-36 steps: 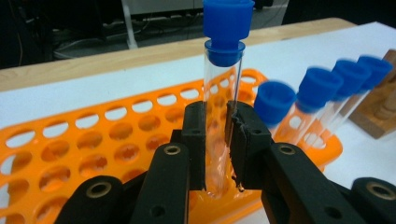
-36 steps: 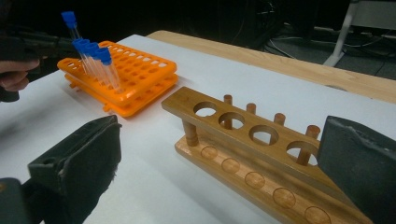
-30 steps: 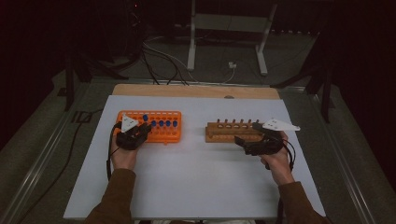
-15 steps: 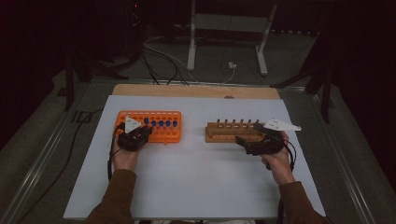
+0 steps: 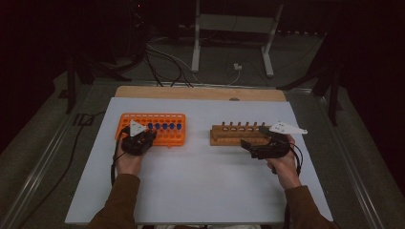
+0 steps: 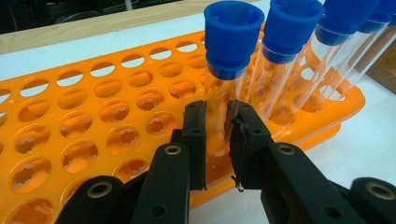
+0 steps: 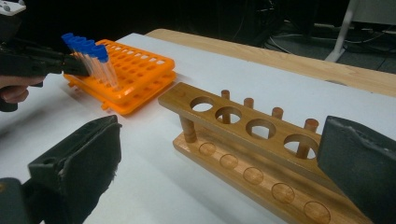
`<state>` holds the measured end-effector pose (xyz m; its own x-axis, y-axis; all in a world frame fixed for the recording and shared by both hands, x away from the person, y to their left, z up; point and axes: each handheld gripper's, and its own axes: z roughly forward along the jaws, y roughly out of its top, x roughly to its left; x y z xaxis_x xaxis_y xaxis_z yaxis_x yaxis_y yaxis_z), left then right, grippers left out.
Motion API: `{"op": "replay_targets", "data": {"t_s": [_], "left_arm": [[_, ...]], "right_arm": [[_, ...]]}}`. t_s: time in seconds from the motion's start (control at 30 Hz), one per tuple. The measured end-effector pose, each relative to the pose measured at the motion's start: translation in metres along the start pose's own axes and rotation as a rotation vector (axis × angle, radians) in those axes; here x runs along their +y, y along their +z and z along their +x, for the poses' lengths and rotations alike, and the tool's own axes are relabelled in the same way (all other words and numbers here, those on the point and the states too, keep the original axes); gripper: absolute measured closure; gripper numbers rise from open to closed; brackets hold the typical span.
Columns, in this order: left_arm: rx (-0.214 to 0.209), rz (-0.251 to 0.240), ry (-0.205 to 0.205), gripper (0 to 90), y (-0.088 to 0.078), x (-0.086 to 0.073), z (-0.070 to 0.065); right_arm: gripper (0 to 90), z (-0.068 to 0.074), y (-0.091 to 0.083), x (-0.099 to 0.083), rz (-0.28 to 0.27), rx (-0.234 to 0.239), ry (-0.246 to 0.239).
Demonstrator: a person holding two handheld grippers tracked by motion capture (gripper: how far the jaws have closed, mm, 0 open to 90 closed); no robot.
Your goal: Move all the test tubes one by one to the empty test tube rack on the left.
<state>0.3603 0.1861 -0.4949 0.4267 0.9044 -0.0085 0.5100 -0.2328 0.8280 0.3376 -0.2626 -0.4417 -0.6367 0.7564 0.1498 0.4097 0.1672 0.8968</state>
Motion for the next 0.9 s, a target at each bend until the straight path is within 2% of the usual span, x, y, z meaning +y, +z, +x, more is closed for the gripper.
{"op": "replay_targets", "data": {"t_s": [0.2, 0.3, 0.47, 0.67, 0.87, 0.9], "left_arm": [[-0.002, -0.001, -0.007, 78.2, -0.001, -0.001, 0.000], [-0.012, -0.001, -0.028, 77.0, -0.001, 0.000, 0.001], [-0.022, -0.024, -0.053, 68.3, -0.005, -0.001, 0.004], [-0.044, -0.093, -0.082, 57.3, -0.022, -0.001, 0.006], [-0.060, -0.173, -0.080, 46.0, -0.045, 0.001, 0.007], [-0.063, -0.178, -0.081, 41.3, -0.048, 0.002, 0.006]], "right_arm": [[0.0, 0.000, -0.001, 0.000, -0.002, 0.000, -0.002], [0.0, 0.000, -0.002, 0.000, -0.004, -0.002, -0.002], [0.0, -0.002, -0.005, 0.000, -0.009, -0.007, 0.001], [0.0, -0.003, -0.009, -0.001, -0.018, -0.016, 0.005], [0.0, -0.005, -0.016, -0.004, -0.039, -0.029, 0.006], [0.0, -0.005, -0.017, -0.005, -0.041, -0.032, 0.007]]}}
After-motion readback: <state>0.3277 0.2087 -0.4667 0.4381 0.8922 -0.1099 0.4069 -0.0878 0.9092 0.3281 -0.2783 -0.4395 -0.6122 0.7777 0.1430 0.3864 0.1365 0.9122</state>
